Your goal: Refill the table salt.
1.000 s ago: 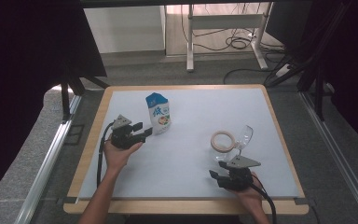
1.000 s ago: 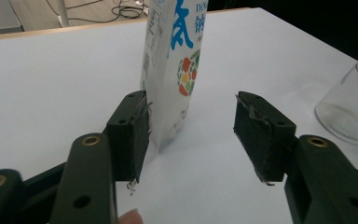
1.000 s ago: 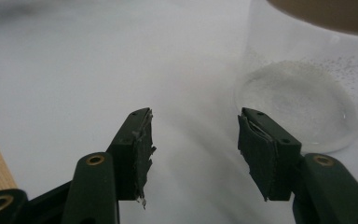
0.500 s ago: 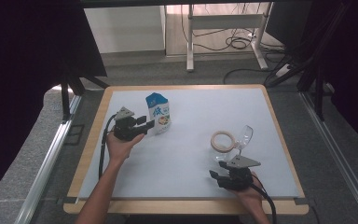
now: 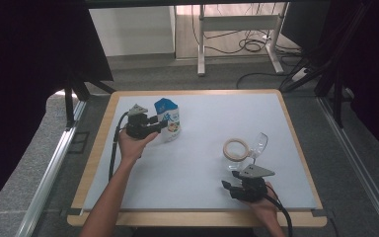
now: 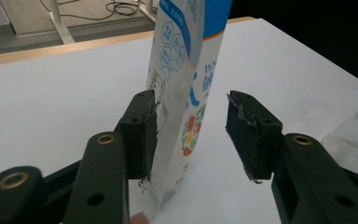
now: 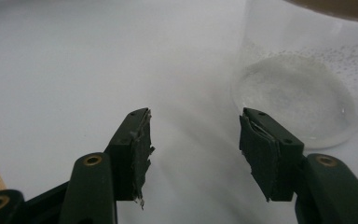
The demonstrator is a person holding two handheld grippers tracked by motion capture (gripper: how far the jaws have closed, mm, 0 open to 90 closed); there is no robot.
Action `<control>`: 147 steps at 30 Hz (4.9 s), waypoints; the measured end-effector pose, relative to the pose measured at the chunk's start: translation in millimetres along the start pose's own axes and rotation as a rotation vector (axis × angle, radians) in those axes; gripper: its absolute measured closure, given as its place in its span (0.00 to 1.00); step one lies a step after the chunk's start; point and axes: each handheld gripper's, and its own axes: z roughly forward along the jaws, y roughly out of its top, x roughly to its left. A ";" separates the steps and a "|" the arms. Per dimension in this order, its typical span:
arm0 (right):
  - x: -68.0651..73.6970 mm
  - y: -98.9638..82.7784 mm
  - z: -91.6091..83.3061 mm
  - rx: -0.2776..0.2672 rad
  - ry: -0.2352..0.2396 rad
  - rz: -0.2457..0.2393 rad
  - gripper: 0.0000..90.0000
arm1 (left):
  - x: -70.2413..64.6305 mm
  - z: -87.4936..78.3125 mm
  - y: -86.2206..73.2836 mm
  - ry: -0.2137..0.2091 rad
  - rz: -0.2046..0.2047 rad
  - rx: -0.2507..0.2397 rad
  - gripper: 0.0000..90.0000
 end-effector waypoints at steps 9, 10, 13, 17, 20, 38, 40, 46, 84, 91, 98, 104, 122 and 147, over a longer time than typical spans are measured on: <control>0.3 -0.2 1.2 0.008 -0.003 0.001 0.48 | -0.4 14.5 11.7 0.024 0.024 -0.009 0.75; 0.3 -0.3 1.3 0.009 -0.002 0.000 0.48 | -0.8 16.1 12.2 0.042 0.031 -0.008 0.79; 0.1 -0.4 1.1 0.008 -0.003 0.000 0.48 | -2.2 18.5 12.5 0.061 0.048 -0.017 0.94; -0.9 -0.5 0.3 0.007 -0.006 0.005 0.48 | -0.9 18.8 11.9 0.046 0.049 -0.027 0.99; -0.6 -0.6 1.0 0.008 -0.006 0.005 0.48 | 0.2 18.8 11.0 0.044 0.058 -0.041 0.99; -1.8 1.1 -4.6 -0.052 -0.045 0.008 0.48 | -7.8 17.3 20.3 -0.007 0.094 -0.092 1.00; -2.1 1.4 -5.3 -0.058 -0.048 0.007 0.48 | -10.8 13.2 22.9 -0.013 0.099 -0.101 1.00; -0.5 0.7 -4.0 -0.060 -0.047 0.007 0.48 | -20.7 -3.1 28.1 -0.041 0.109 -0.129 1.00; 15.7 4.4 8.4 -0.065 -0.021 -0.020 0.48 | -49.2 -22.7 1.0 -0.144 0.127 -0.119 1.00; 24.0 6.7 14.2 -0.073 -0.010 -0.034 0.48 | -52.4 -23.2 -2.2 -0.148 0.128 -0.121 1.00; 27.2 9.6 19.4 -0.063 -0.001 -0.043 0.47 | -58.8 -24.7 -2.7 -0.159 0.138 -0.125 1.00; 31.2 14.4 21.1 -0.067 0.004 -0.047 0.46 | -67.9 -27.4 -2.0 -0.185 0.142 -0.133 1.00; 35.1 26.7 23.9 -0.089 0.003 -0.062 0.46 | -85.2 -27.3 2.3 -0.207 0.161 -0.124 1.00; 49.0 35.7 39.0 -0.076 -0.010 -0.091 0.43 | -107.8 -29.2 9.6 -0.253 0.191 -0.120 1.00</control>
